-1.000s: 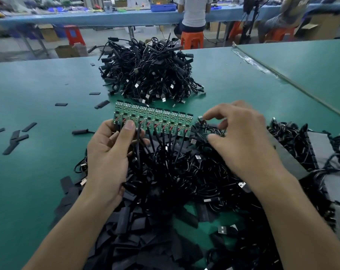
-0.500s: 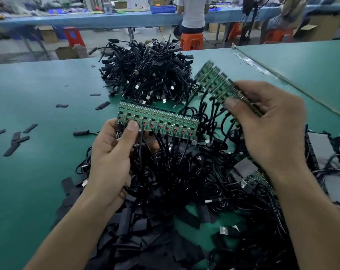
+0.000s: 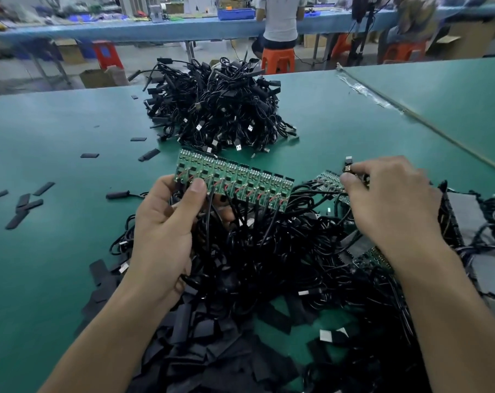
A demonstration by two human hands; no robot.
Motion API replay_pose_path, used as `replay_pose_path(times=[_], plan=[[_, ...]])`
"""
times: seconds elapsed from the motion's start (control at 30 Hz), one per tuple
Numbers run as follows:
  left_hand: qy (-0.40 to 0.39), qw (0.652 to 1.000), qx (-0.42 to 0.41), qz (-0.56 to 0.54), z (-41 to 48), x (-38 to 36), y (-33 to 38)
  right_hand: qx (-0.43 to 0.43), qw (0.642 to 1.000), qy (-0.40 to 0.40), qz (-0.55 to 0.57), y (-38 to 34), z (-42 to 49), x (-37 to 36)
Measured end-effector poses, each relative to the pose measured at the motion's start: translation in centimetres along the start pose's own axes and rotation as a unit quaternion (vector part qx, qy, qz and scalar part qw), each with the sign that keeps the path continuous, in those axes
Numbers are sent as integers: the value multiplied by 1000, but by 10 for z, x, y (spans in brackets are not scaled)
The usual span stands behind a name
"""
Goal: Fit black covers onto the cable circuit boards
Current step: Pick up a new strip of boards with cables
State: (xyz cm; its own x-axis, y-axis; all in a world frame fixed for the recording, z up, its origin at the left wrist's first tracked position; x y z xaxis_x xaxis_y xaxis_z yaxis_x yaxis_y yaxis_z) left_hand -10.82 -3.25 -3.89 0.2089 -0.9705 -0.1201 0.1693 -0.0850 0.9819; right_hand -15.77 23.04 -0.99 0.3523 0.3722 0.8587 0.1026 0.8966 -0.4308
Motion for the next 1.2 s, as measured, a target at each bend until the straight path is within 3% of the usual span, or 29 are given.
replay_pose_path(times=[0.1,0.2,0.37,0.53,0.67,0.8,0.9,1.0,1.07,1.13,1.2], plan=[[-9,1000,6,4,-2,-5,1,108,993,11,55,-29,-10,14],[-23,1000,11,17,-2,-7,0,177,966,-86,164,-57,-27,4],[17,1000,5,-5,1,3,0,30,942,-245,227,-41,-29,-36],[44,999,14,-24,3,9,-2,75,958,-276,22,-31,-29,-49],[19,995,22,-94,0,3,1,70,966,-249,-19,-29,-24,-49],[-8,988,27,-152,-2,-3,3,67,955,-282,-66,-19,-23,-62],[1,991,34,-127,-2,-4,-1,73,964,-257,1,-20,-17,-56],[-25,997,31,-60,-1,-8,-2,118,977,-92,149,-31,-9,-25],[-52,998,20,-18,-1,-10,-2,140,948,-2,285,-40,-14,2],[-74,997,13,18,-2,-14,-3,166,904,-33,393,-54,-22,9],[-88,995,5,51,-3,-17,-5,210,881,-140,401,-71,-34,-2]])
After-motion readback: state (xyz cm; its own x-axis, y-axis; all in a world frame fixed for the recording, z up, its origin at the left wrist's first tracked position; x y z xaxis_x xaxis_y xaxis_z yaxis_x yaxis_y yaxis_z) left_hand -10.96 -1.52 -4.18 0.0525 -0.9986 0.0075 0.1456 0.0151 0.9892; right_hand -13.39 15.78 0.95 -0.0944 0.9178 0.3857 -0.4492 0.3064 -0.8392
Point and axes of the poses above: each hand's wrist, its own z-axis towards the middle knuckle, its own x-axis out of the back of the hand, y = z × x, the point moved 7 cm from there along z, towards the middle knuckle, and after that the axes turned 2 degrees about z, right-handed, at the moved point
